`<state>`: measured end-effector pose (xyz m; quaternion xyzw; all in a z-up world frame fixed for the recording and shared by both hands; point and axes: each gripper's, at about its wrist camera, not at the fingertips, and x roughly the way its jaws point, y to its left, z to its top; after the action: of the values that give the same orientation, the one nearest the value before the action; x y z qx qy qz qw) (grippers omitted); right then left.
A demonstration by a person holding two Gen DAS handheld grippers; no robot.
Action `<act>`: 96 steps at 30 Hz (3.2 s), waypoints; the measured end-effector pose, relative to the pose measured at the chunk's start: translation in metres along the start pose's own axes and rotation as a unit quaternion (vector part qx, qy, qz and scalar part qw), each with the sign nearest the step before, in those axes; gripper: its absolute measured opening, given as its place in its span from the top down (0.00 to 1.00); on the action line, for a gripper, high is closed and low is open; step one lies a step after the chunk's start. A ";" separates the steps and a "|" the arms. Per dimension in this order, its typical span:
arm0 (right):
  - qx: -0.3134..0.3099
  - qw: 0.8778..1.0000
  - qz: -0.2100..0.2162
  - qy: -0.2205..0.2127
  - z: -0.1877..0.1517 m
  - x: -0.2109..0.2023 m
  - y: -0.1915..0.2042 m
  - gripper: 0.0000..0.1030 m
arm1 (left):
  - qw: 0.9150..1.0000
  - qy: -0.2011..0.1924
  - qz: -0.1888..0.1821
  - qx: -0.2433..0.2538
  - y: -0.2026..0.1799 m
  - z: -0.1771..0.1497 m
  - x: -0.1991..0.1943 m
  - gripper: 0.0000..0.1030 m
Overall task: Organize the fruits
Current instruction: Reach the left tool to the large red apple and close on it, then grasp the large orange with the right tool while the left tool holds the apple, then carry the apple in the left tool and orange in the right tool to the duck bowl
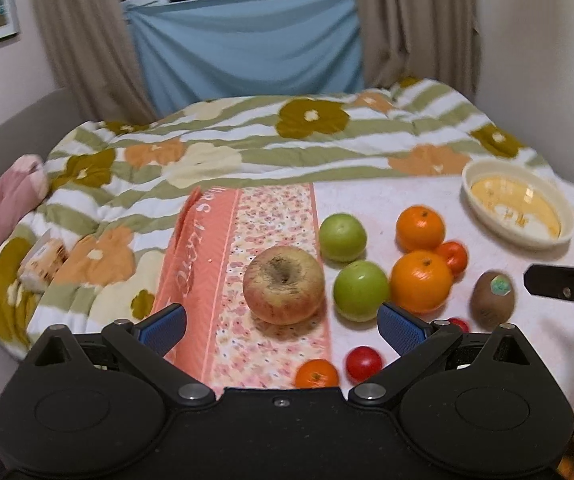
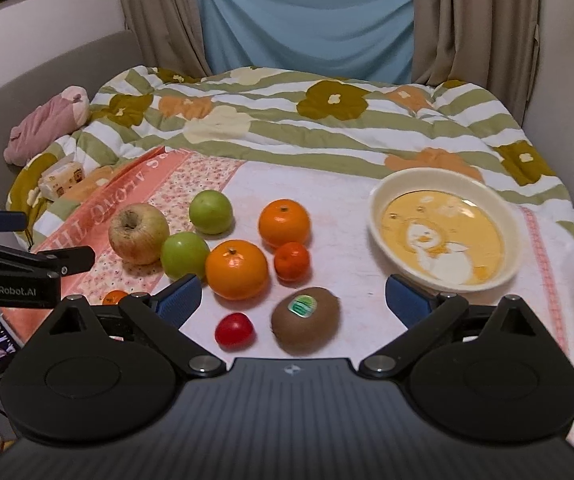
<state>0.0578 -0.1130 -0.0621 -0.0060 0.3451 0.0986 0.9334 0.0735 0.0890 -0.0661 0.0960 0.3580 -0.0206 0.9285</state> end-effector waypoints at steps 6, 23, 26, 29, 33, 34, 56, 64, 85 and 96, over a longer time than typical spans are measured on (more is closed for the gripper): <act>0.007 1.000 -0.018 0.008 -0.007 0.039 0.018 0.00 | 0.998 0.005 -0.028 0.061 0.013 -0.006 0.043 0.03; 0.007 0.998 -0.046 0.030 -0.011 0.094 0.049 0.04 | 0.986 0.015 -0.088 0.142 0.017 0.000 0.107 0.09; -0.005 0.998 -0.048 0.032 -0.010 0.100 0.055 0.05 | 0.985 0.018 -0.094 0.145 0.019 0.001 0.114 0.15; -0.007 0.998 -0.050 0.037 -0.009 0.106 0.057 0.09 | 0.983 0.022 -0.108 0.150 0.019 0.000 0.119 0.23; -0.002 0.998 -0.049 0.038 -0.008 0.111 0.059 0.10 | 0.980 0.013 -0.114 0.160 0.018 -0.002 0.119 0.24; -0.003 0.998 -0.049 0.039 -0.008 0.112 0.060 0.11 | 0.981 0.013 -0.116 0.157 0.019 -0.002 0.119 0.24; 0.044 0.998 -0.003 0.039 -0.007 0.125 0.046 0.24 | 0.985 0.033 -0.117 0.126 0.036 -0.010 0.107 0.25; 0.049 0.998 0.004 0.030 -0.007 0.118 0.046 0.26 | 0.986 0.030 -0.115 0.113 0.039 -0.008 0.101 0.25; 0.066 0.998 0.002 -0.013 0.022 0.017 -0.029 0.26 | 0.993 0.005 -0.100 0.059 -0.016 0.037 0.025 0.25; 0.050 0.998 -0.005 -0.025 0.039 -0.009 -0.144 0.27 | 0.994 -0.003 -0.105 0.028 -0.102 0.079 0.013 0.25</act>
<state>0.1034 -0.2526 -0.0348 0.0411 0.3257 0.0770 0.9414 0.1247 -0.0257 -0.0341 0.0839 0.3622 -0.1286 0.9194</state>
